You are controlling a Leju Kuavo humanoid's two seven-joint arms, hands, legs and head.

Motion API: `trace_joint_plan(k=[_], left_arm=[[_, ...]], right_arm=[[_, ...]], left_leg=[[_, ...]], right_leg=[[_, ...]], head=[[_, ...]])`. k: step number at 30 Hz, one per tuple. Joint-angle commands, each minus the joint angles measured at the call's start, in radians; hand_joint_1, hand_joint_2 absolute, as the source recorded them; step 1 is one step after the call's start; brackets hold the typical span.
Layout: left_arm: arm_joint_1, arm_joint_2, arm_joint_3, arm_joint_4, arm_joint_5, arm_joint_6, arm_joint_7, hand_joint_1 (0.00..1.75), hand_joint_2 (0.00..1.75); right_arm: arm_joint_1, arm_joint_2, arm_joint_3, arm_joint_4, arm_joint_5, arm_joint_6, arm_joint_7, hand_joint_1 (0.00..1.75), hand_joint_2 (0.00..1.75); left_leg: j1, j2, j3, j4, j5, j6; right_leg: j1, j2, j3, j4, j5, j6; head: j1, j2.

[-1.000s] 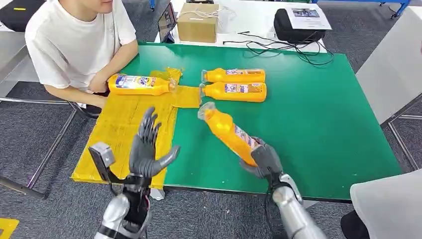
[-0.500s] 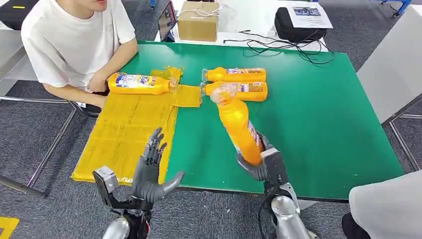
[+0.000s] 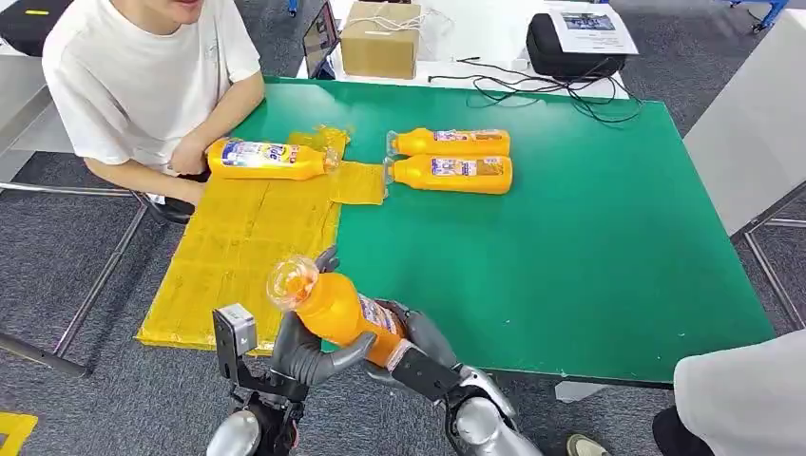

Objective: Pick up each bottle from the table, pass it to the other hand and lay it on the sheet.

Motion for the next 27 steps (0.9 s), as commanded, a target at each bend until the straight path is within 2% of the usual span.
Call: trace_joint_plan(k=[1,10,11,12,14,15,16,17,21,23,27], left_arm=[[-0.039,0.013,-0.027,0.050,0.031,0.006,0.005,0.00,1.75],[-0.047,0.024,-0.053,0.049,0.094,-0.029,0.025,0.00,1.75],[-0.051,0.014,-0.043,0.064,0.113,-0.028,0.030,0.56,1.75],[-0.056,0.014,-0.043,0.071,0.132,-0.037,0.035,1.75,1.75],[-0.061,0.013,-0.041,0.081,0.151,-0.048,0.034,1.75,1.75],[-0.063,0.013,-0.040,0.083,0.167,-0.061,0.033,1.75,1.75],[-0.062,0.013,-0.036,0.084,0.184,-0.072,0.037,1.75,1.75],[-0.059,0.015,-0.033,0.085,0.217,-0.093,0.051,1.75,1.75],[-0.059,0.022,-0.029,0.085,0.257,-0.110,0.057,1.75,1.75],[-0.059,0.021,-0.026,0.083,0.259,-0.107,0.054,1.75,1.75],[-0.065,0.019,-0.013,0.079,0.255,-0.081,0.040,1.75,1.75]], right_arm=[[-0.045,-0.002,0.092,0.057,0.000,-0.009,-0.009,1.75,1.75],[-0.065,0.004,0.114,0.072,-0.035,-0.022,-0.015,1.75,1.75],[-0.060,0.006,0.109,0.064,-0.046,-0.021,-0.018,1.75,1.75],[-0.058,0.008,0.109,0.056,-0.064,-0.009,-0.024,1.75,1.75],[-0.059,0.007,0.118,0.052,-0.068,-0.004,-0.028,1.75,1.75],[-0.060,0.007,0.123,0.053,-0.071,-0.003,-0.030,1.48,1.75],[-0.058,0.010,0.121,0.051,-0.080,-0.003,-0.034,0.23,1.75],[-0.053,0.017,0.112,0.043,-0.096,-0.011,-0.046,0.00,0.00],[-0.032,0.047,0.071,-0.014,-0.144,-0.070,-0.078,0.00,0.00],[-0.028,0.049,0.065,-0.031,-0.153,-0.074,-0.077,0.00,0.00],[-0.016,0.056,0.040,-0.064,-0.185,-0.093,-0.086,0.00,0.00]], left_leg=[[0.001,0.001,0.004,-0.001,-0.001,-0.001],[0.001,0.000,0.004,0.000,-0.002,-0.002],[0.001,0.000,0.003,-0.001,-0.001,-0.001],[0.002,0.000,0.006,0.000,-0.002,-0.002],[0.000,0.000,0.002,-0.001,-0.001,-0.001],[0.001,0.000,0.005,0.000,-0.002,-0.002],[0.001,0.000,0.004,-0.001,-0.001,-0.001],[0.001,0.000,0.003,-0.001,-0.001,-0.001],[0.001,0.000,0.006,0.000,-0.002,-0.002],[0.000,0.000,0.002,-0.001,-0.001,-0.001],[0.002,0.000,0.005,0.000,-0.002,-0.002]], right_leg=[[0.000,0.003,0.003,-0.001,-0.001,-0.002],[0.001,0.002,0.004,0.000,-0.001,-0.002],[0.001,0.002,0.002,-0.001,-0.001,-0.001],[0.001,0.003,0.005,0.000,-0.002,-0.002],[0.000,0.001,0.002,0.000,0.000,-0.001],[0.001,0.002,0.005,0.000,-0.002,-0.002],[0.001,0.001,0.004,-0.001,-0.001,-0.002],[0.000,0.002,0.003,0.000,-0.001,-0.001],[0.001,0.002,0.005,0.000,-0.002,-0.002],[0.000,0.001,0.002,0.000,-0.001,-0.001],[0.001,0.003,0.005,0.000,-0.002,-0.002]], head=[[0.000,0.000],[0.000,0.000],[0.000,0.000],[0.000,0.000],[0.000,0.000],[0.000,0.000],[0.000,0.000],[0.000,0.000],[0.000,0.000],[0.000,0.000],[0.000,0.000]])
